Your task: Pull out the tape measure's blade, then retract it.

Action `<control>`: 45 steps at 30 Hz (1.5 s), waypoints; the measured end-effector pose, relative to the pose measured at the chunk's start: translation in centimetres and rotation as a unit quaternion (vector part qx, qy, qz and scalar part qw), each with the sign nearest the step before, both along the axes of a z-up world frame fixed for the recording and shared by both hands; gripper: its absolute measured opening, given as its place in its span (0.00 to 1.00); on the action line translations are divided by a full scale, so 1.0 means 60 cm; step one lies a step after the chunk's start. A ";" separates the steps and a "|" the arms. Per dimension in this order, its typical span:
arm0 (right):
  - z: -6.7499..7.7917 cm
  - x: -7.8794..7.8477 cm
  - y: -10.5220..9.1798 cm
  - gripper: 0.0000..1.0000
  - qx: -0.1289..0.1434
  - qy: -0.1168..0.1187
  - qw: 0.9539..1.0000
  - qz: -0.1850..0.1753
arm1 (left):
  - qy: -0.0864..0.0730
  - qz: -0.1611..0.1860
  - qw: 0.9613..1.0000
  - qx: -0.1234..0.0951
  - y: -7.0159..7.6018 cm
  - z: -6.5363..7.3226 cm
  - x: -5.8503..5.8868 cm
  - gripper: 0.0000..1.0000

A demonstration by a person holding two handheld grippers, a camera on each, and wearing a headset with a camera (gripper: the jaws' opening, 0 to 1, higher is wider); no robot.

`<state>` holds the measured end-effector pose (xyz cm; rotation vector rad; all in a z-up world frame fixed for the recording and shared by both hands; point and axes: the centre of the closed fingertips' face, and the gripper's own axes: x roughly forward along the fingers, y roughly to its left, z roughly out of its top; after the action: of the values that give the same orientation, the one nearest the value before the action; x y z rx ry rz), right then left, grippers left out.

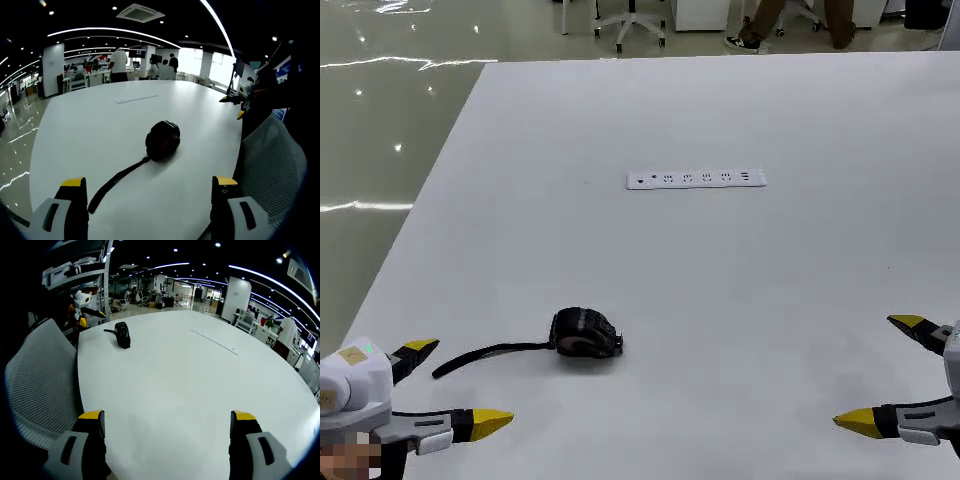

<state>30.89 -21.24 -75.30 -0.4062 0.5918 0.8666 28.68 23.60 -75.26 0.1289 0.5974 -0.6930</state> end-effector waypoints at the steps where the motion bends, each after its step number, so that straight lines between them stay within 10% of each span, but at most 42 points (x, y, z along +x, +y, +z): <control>1: 0.001 0.002 0.002 1.00 -0.002 0.000 1.000 0.003 | 0.000 -0.014 1.000 0.008 -0.005 0.002 0.004 1.00; 10: 0.012 0.030 0.031 1.00 -0.011 -0.002 0.999 0.032 | -0.002 -0.118 0.991 0.057 -0.057 0.030 0.052 0.99; 15: 0.020 0.048 0.058 1.00 -0.011 -0.002 0.999 0.048 | 0.021 -0.200 0.974 0.108 -0.090 0.016 0.065 0.96; 21: 0.030 0.051 0.115 1.00 -0.003 -0.012 0.996 0.092 | 0.029 -0.287 0.942 0.171 -0.130 -0.010 0.088 0.82; 35: 0.018 0.085 0.230 0.94 -0.003 -0.002 0.985 0.172 | 0.043 -0.332 0.917 0.218 -0.191 -0.066 0.139 0.56; 39: 0.000 0.086 0.273 0.92 -0.003 0.007 0.980 0.199 | 0.040 -0.348 0.904 0.245 -0.199 -0.087 0.139 0.52; 41: -0.010 0.089 0.291 0.91 -0.003 0.011 0.978 0.207 | 0.039 -0.355 0.897 0.260 -0.196 -0.094 0.138 0.35; 45: -0.015 0.090 0.322 0.88 0.001 0.017 0.976 0.218 | 0.039 -0.345 0.904 0.249 -0.193 -0.091 0.141 0.33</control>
<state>36.31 -1.90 -76.17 -0.5317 0.5421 1.2967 37.16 12.01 -80.73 0.8242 0.8058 -1.2226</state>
